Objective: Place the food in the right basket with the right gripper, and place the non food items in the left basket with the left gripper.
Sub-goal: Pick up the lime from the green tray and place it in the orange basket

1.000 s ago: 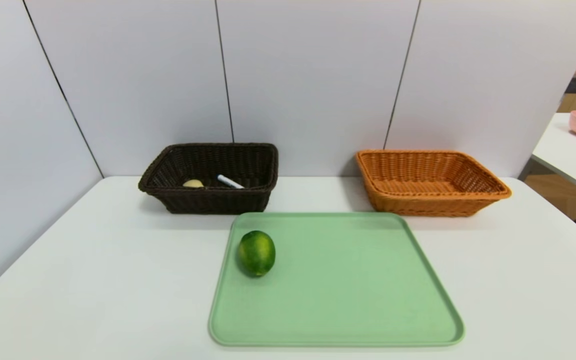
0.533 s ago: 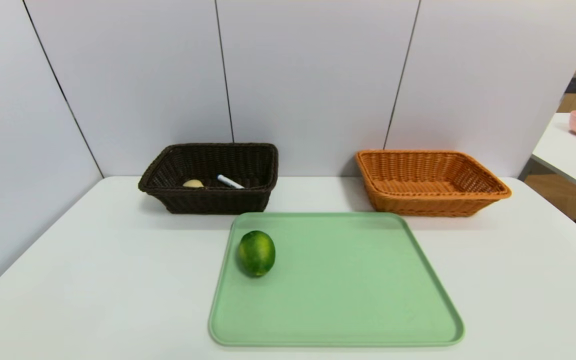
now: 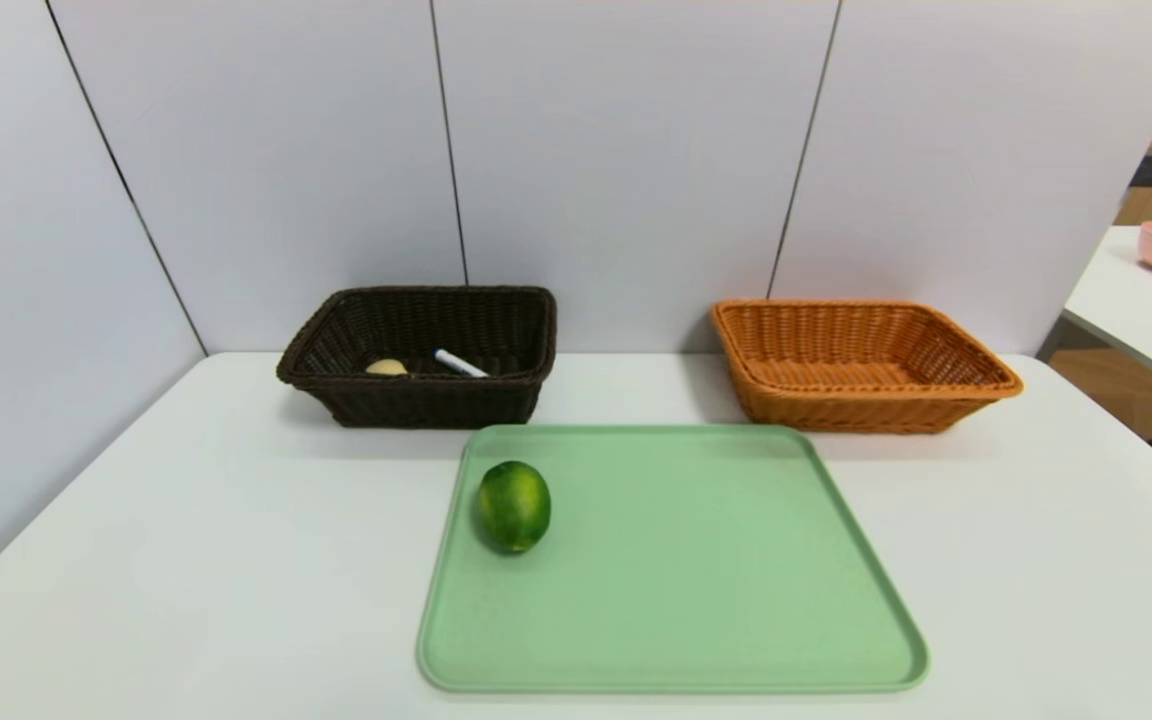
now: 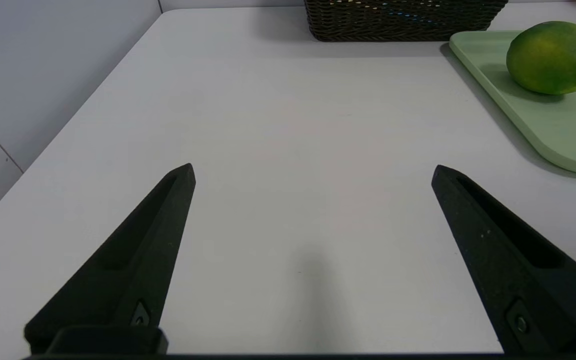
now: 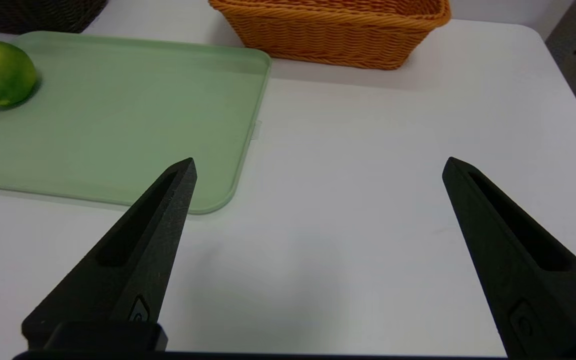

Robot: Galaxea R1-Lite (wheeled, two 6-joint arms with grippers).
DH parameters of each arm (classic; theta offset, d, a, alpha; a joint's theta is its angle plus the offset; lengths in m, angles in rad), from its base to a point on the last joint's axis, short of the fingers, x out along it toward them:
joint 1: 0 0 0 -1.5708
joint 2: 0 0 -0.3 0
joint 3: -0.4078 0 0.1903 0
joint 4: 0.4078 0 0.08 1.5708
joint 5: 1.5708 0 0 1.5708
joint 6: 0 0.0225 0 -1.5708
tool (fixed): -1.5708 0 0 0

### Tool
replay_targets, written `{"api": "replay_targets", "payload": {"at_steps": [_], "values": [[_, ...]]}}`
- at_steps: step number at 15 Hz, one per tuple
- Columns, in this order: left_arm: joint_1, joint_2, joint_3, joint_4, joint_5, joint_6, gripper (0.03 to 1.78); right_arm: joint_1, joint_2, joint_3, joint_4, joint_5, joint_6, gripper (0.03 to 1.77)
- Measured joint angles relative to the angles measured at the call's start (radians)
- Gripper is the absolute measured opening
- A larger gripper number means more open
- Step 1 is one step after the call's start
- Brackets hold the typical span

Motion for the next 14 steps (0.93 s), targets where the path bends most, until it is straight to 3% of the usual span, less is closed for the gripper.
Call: {"api": "replay_targets", "payload": {"at_steps": [5, 11, 14], "values": [[0.000, 0.000, 0.000, 0.000, 0.000, 0.000, 1.69, 0.163, 0.400, -0.259, 0.023, 0.011, -0.005, 1.70], [0.000, 0.000, 0.000, 0.000, 0.000, 0.000, 1.69, 0.358, 0.867, -0.673, 0.221, 0.010, -0.003, 1.70], [0.000, 0.000, 0.000, 0.000, 0.000, 0.000, 1.69, 0.456, 1.064, -0.828, 0.258, 0.011, -0.001, 1.70]]}}
